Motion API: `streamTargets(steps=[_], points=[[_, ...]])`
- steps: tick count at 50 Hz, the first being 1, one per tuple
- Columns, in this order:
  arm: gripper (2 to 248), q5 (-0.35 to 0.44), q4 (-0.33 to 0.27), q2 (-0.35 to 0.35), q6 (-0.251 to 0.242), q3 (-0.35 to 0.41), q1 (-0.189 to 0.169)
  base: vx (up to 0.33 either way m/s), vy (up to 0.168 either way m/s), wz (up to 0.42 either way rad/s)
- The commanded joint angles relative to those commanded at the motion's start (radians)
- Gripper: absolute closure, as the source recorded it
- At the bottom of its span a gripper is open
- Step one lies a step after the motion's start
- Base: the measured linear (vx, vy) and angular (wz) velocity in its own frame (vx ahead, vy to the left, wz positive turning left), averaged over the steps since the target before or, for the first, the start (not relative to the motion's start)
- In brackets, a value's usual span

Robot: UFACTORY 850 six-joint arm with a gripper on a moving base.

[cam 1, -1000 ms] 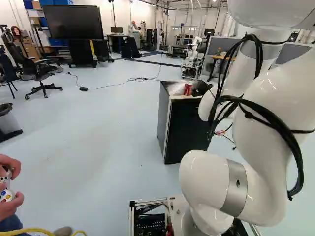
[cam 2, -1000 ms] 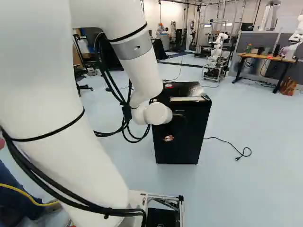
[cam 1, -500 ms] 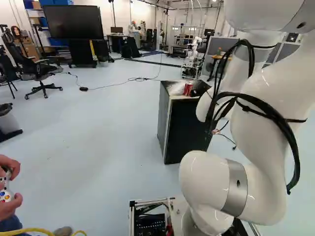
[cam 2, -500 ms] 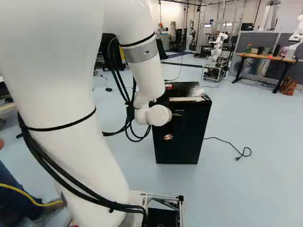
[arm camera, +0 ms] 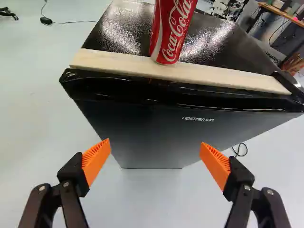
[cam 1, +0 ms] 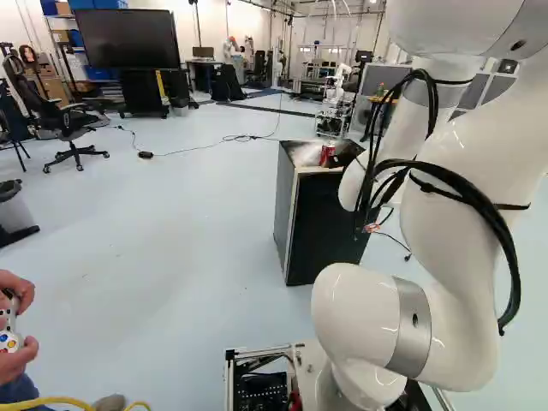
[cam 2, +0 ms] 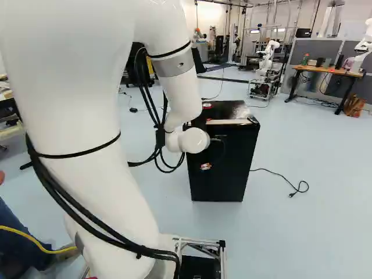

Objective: Grab a drink from the fridge

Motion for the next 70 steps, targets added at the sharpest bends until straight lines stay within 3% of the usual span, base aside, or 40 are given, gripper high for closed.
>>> streamTargets(steps=[70], points=[[3,0.0,0.0,-0.109,0.0,-0.13,0.046,0.0,0.0,0.0]])
